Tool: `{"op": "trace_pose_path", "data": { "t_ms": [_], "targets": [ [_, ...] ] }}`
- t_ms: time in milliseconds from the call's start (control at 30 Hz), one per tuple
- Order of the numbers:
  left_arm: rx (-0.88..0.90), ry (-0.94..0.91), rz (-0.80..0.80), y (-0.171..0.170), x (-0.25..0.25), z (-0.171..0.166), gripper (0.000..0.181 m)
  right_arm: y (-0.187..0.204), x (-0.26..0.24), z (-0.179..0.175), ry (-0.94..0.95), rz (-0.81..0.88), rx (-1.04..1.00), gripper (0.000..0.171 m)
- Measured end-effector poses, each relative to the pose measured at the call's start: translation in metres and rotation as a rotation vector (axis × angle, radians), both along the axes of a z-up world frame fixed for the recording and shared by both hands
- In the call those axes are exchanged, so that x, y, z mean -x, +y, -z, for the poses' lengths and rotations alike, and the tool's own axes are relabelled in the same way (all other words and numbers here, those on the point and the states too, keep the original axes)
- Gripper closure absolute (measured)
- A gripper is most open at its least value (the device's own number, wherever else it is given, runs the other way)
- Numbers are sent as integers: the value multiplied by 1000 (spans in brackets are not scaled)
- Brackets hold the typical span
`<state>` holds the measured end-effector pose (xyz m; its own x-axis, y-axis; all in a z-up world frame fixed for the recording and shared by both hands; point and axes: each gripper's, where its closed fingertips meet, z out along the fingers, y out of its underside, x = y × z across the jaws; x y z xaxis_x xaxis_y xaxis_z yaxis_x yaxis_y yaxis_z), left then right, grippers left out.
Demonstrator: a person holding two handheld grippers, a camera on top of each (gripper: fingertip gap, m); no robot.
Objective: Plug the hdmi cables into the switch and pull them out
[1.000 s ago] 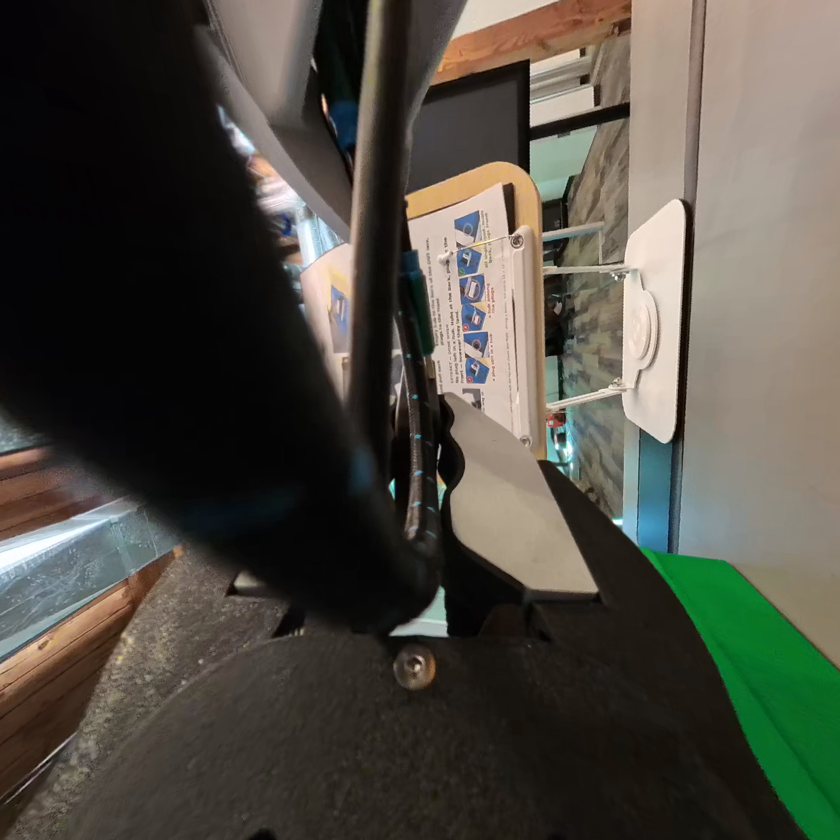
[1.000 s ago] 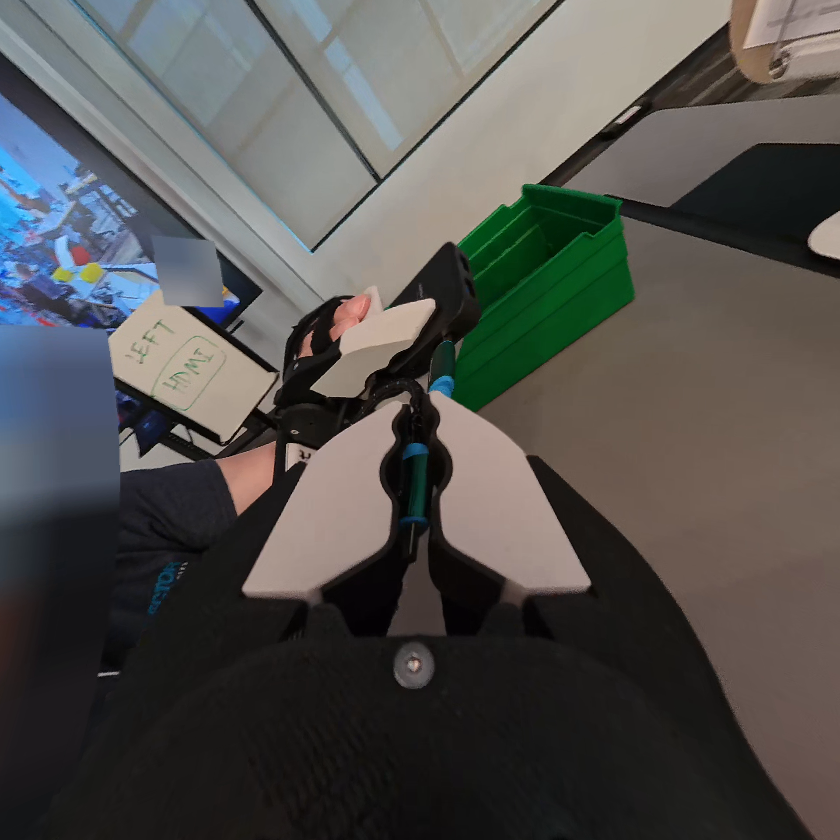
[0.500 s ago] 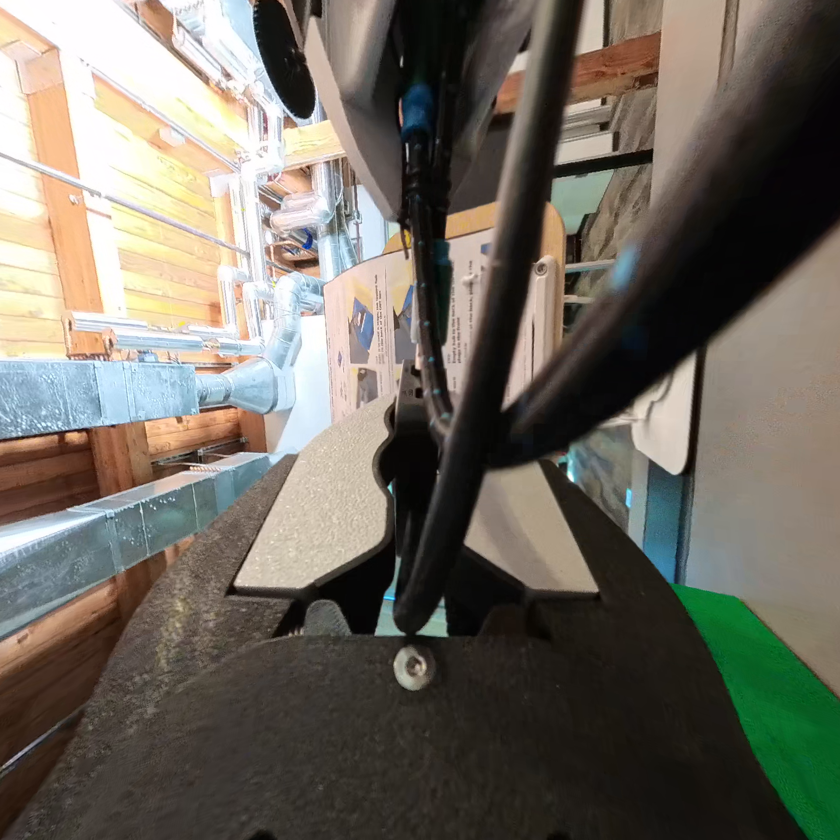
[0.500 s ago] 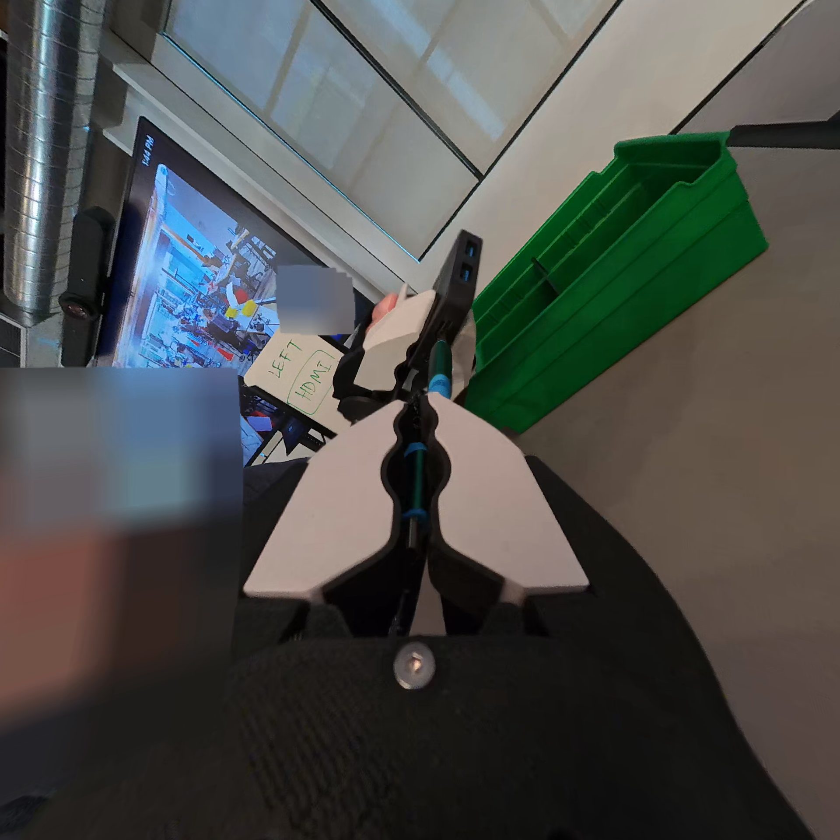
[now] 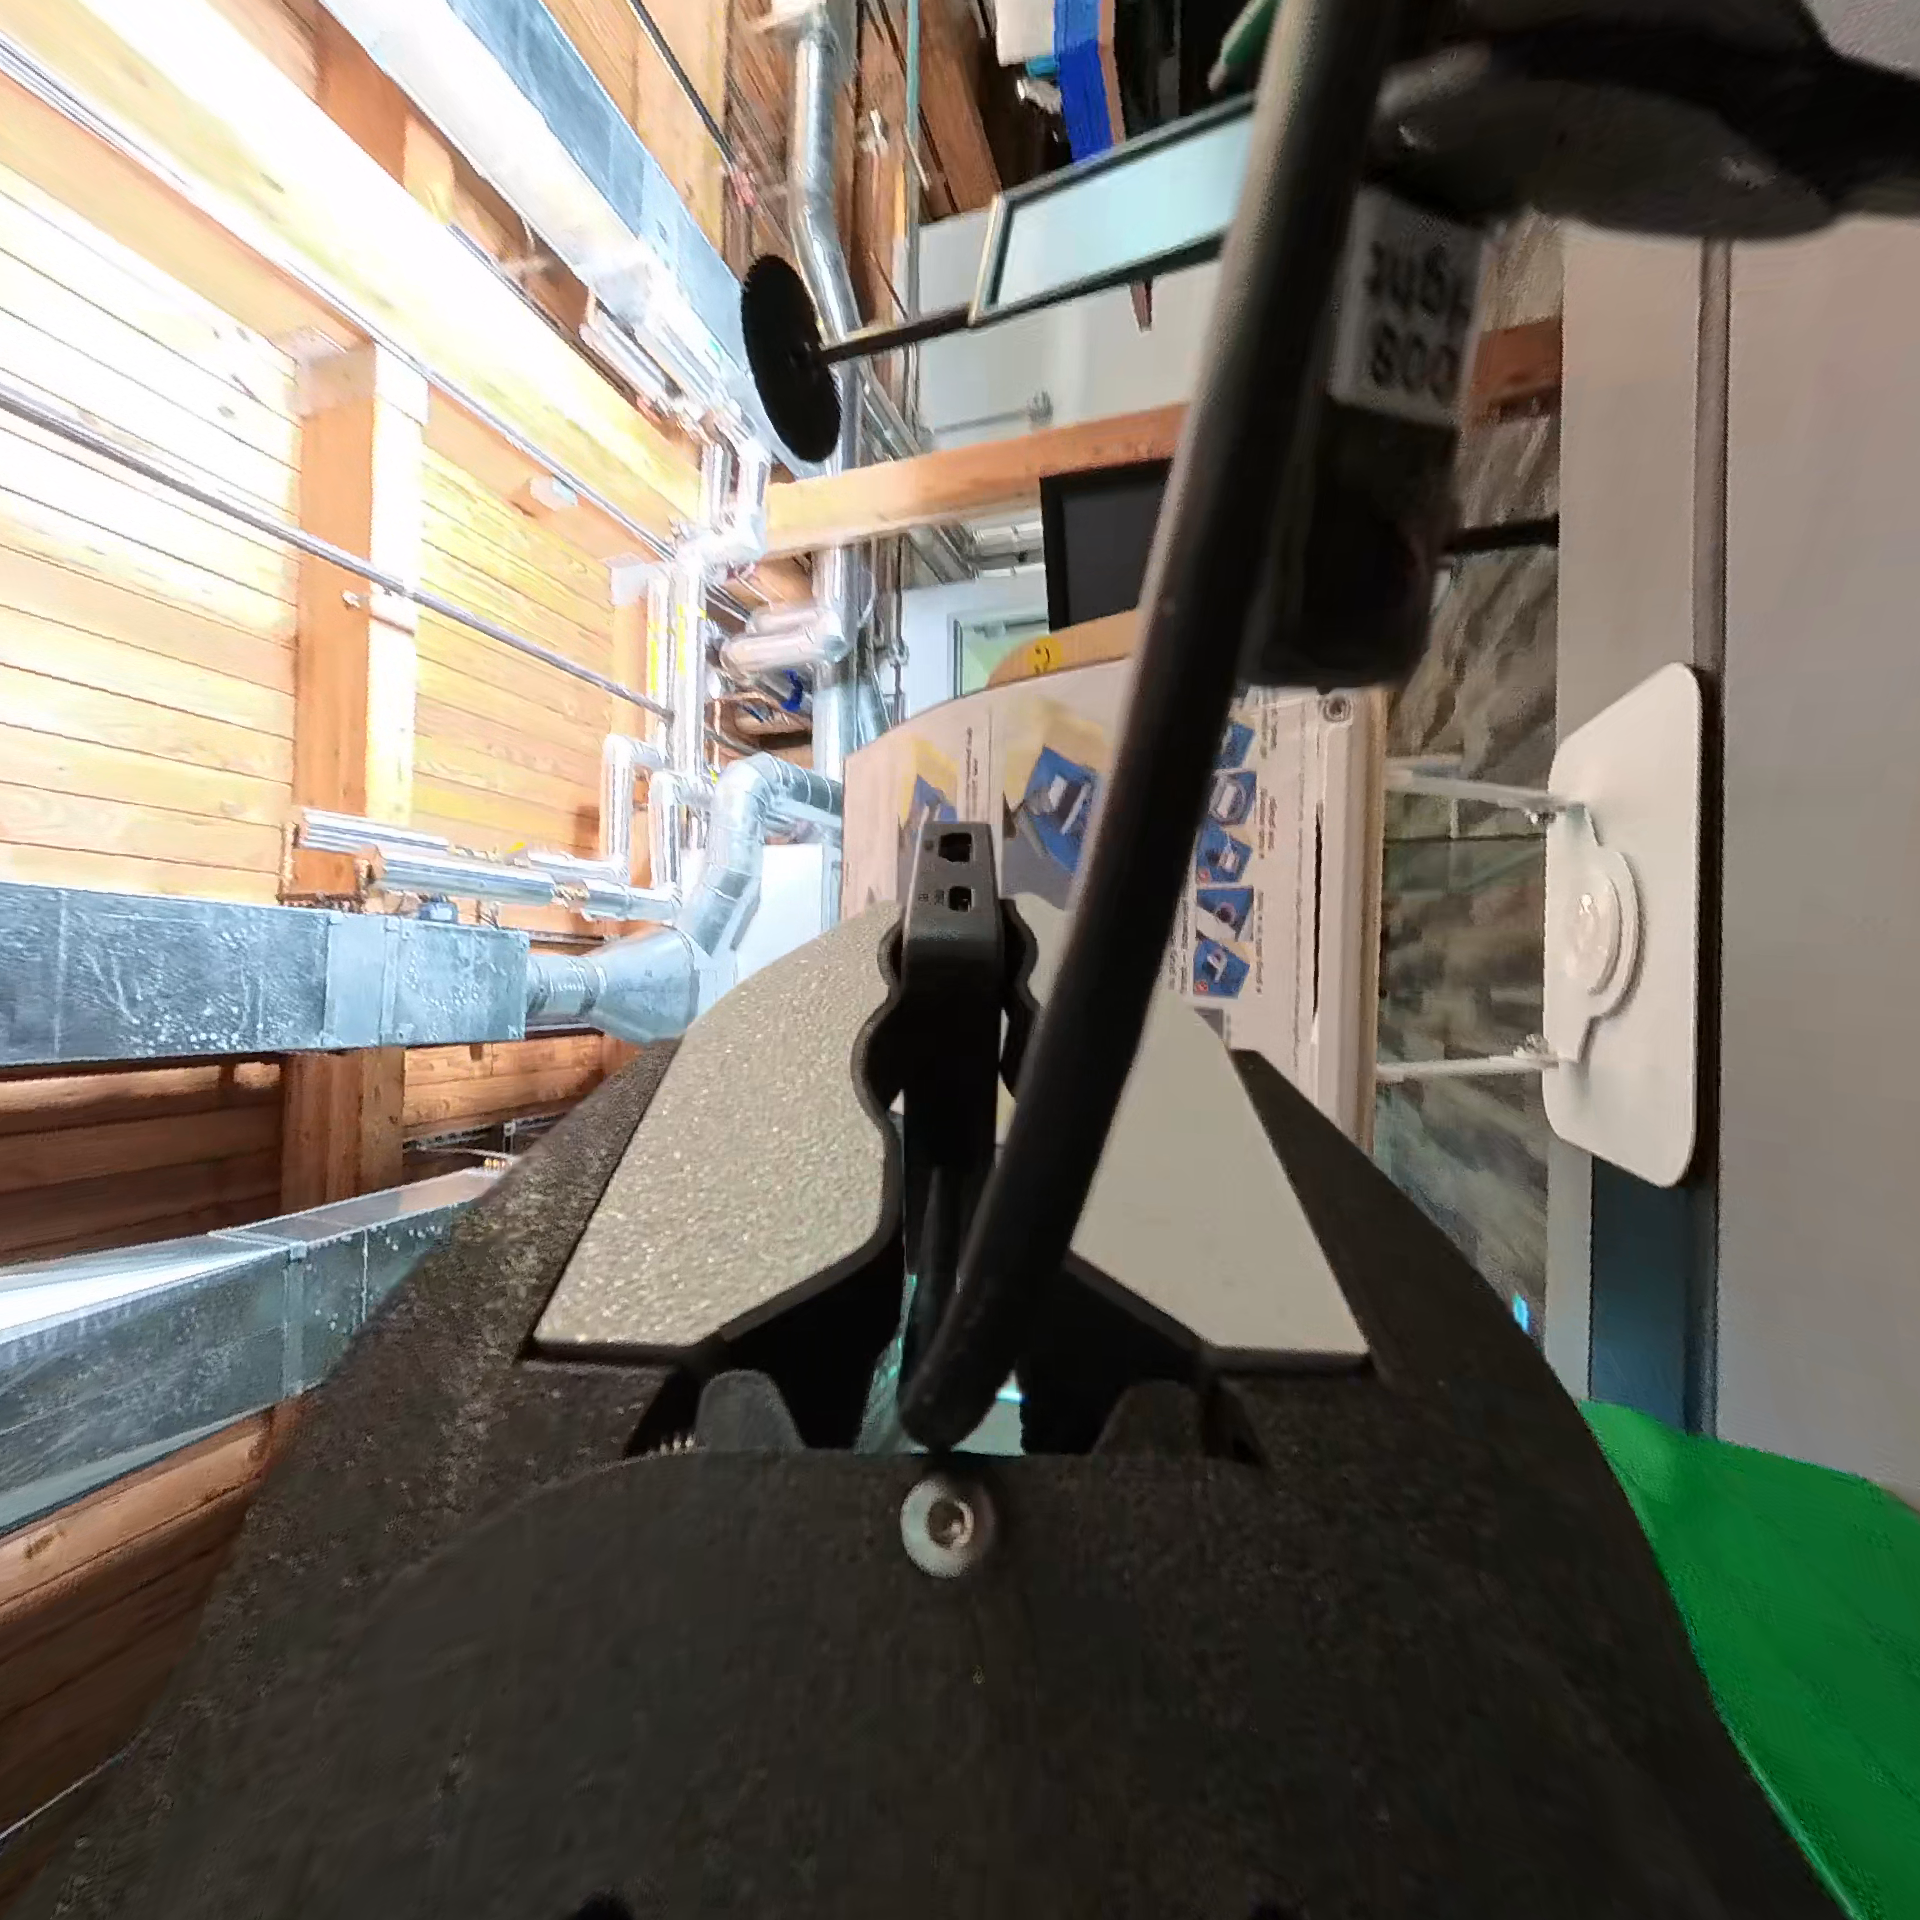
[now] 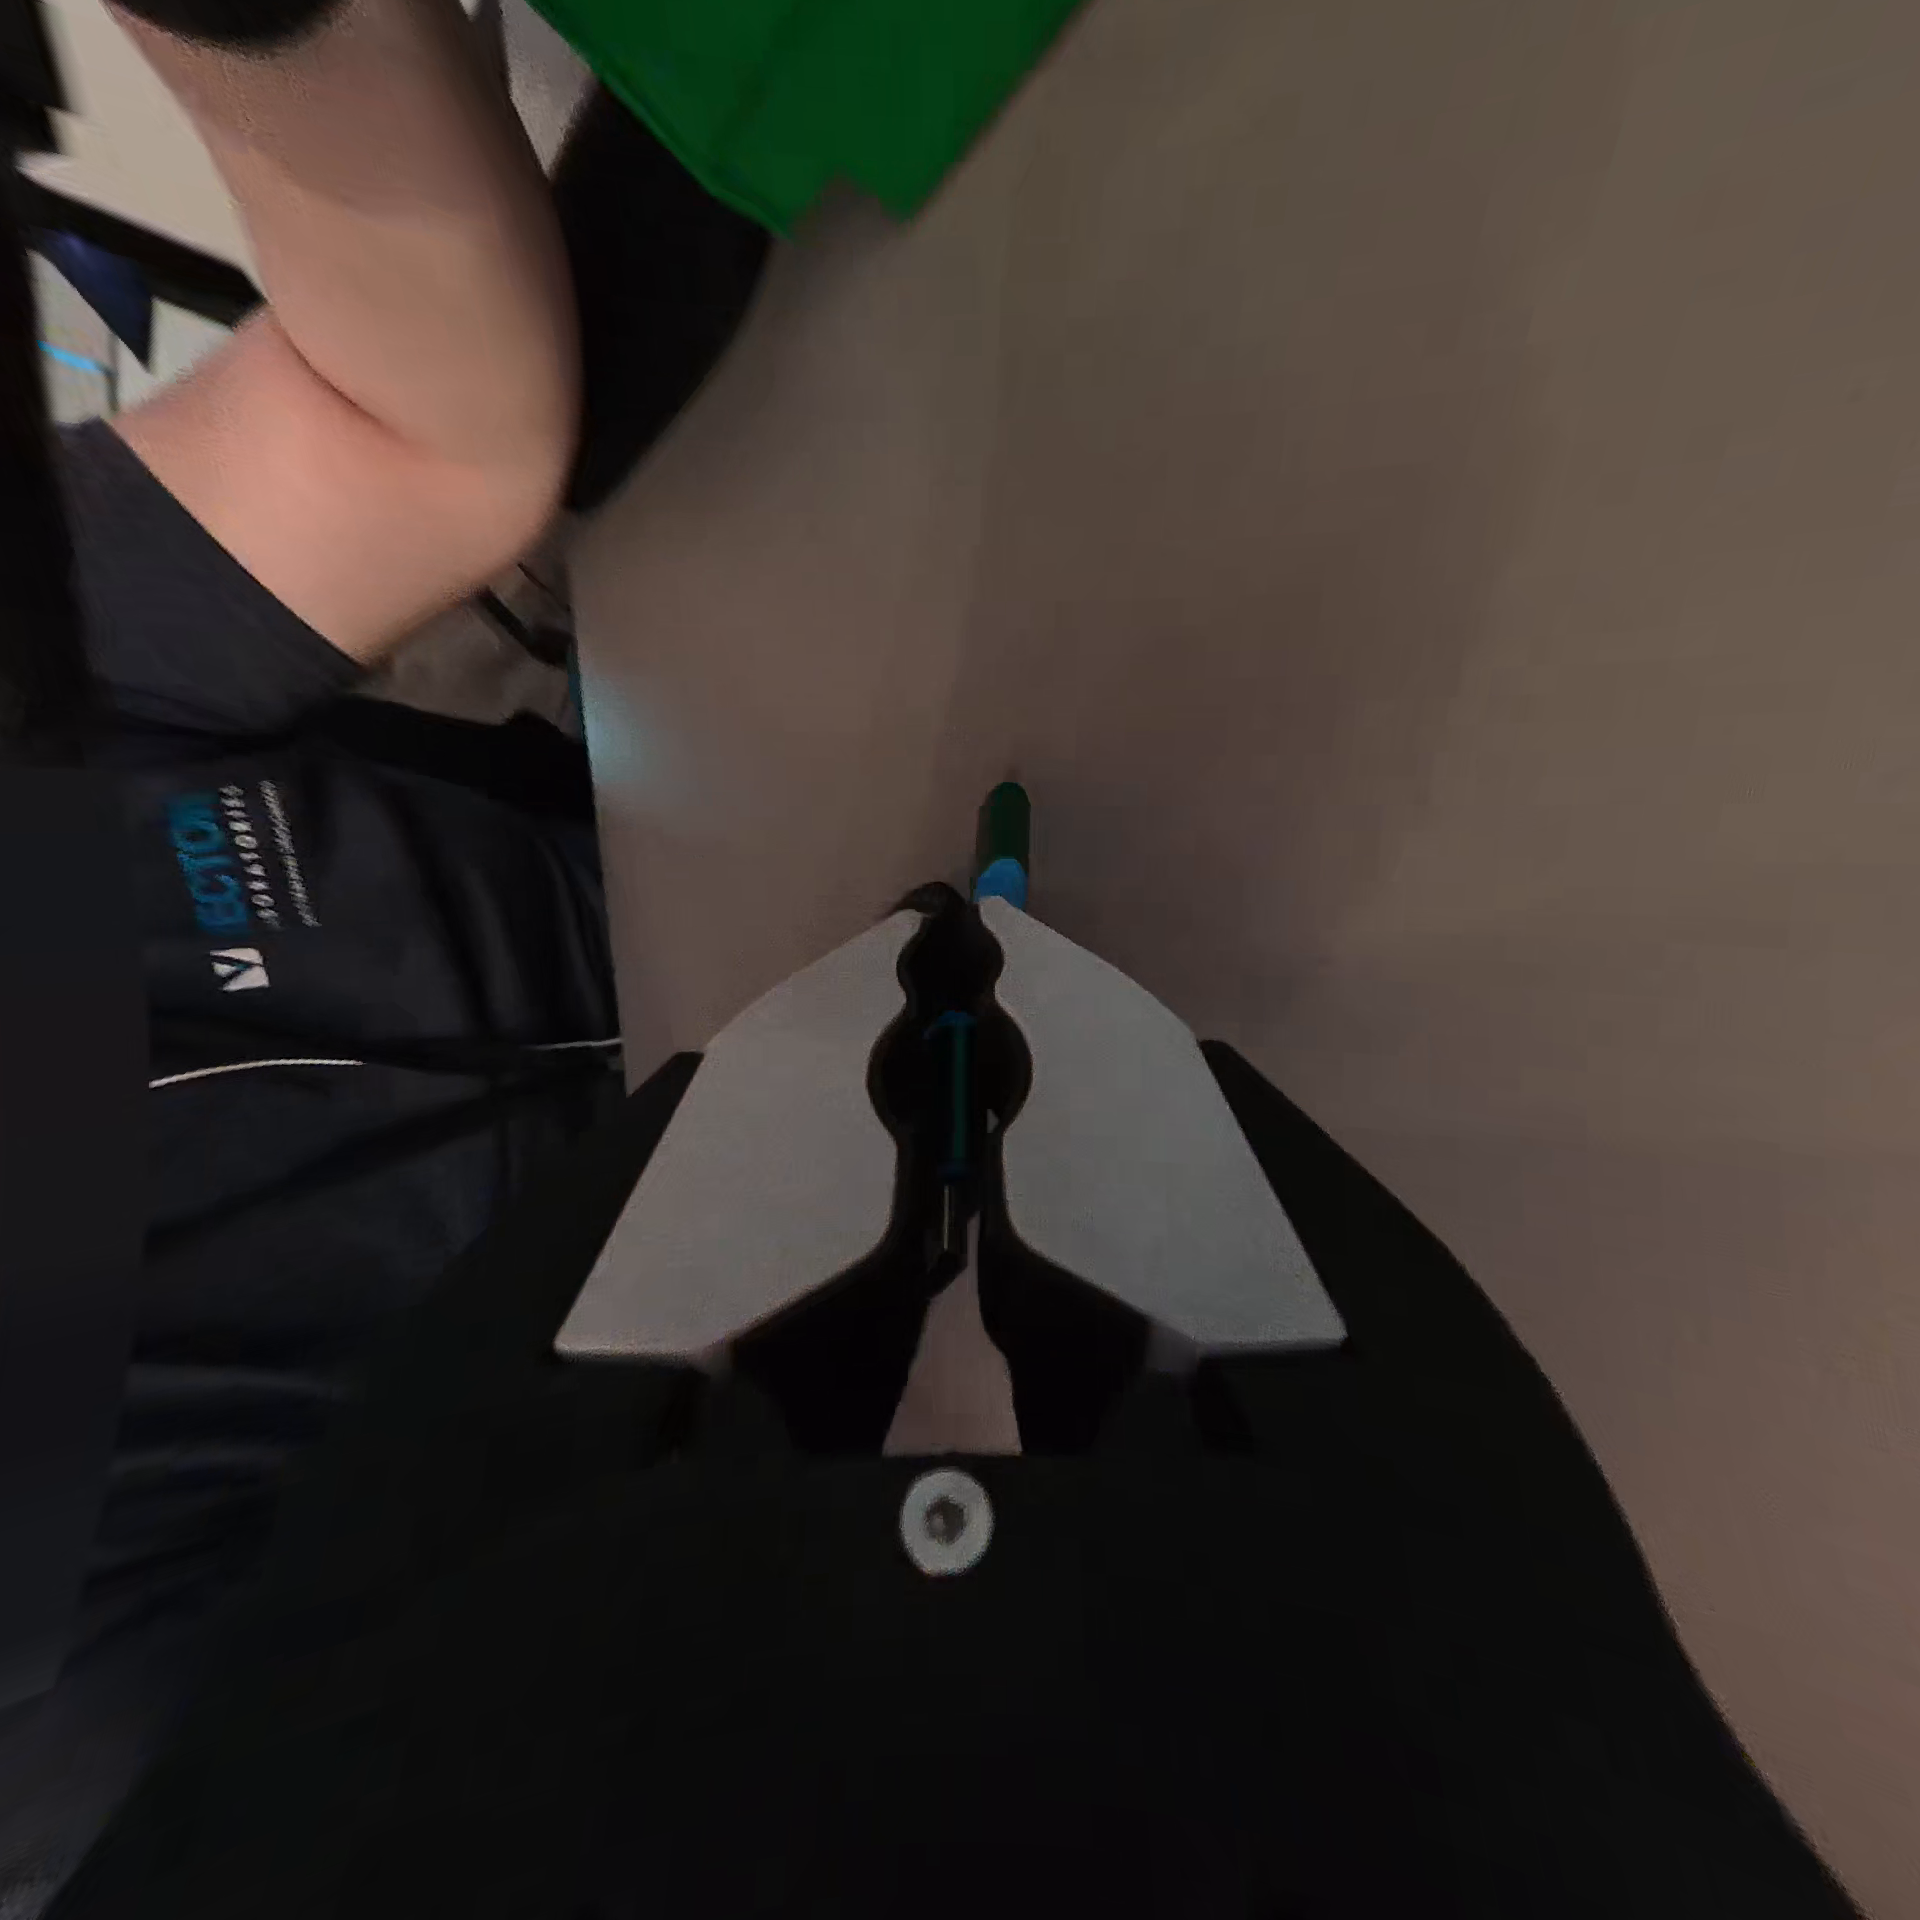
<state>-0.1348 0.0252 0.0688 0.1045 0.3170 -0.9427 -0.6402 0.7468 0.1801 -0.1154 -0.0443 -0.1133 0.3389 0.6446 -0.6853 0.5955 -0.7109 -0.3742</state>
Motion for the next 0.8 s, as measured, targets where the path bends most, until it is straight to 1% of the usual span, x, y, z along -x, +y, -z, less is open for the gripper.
{"op": "trace_pose_path", "data": {
  "t_ms": [67,167,233,333,400,433,500,567,633,733,800],
  "targets": [
    [-9,6,26,-6,-2,0,168,1,3,9,-19,-37,-45,165],
    [-5,-4,47,-10,-2,-2,168,16,5,20,-70,-19,-167,163],
    [7,-15,50,-9,-1,-4,168,29,7,19,-73,9,-264,160],
    [38,-42,76,-11,1,-8,168,49,2,0,-81,78,-432,153],
    [57,-72,99,-14,4,-14,168,49,-5,-20,-76,105,-460,152],
    [68,-84,109,-14,5,-16,168,41,-8,-27,-64,92,-425,154],
    [81,-106,119,-15,8,-21,168,6,-12,-32,-47,-25,-270,161],
    [88,-122,119,-14,12,-25,168,-33,-24,-24,-97,-192,-105,170],
    [91,-135,113,-13,16,-30,167,-61,-35,-11,-160,-321,8,170],
    [98,-155,101,-11,22,-37,168,-79,-41,14,-302,-416,66,170],
    [103,-159,96,-11,24,-40,168,-83,-48,27,-410,-435,71,170]
  ]
}}
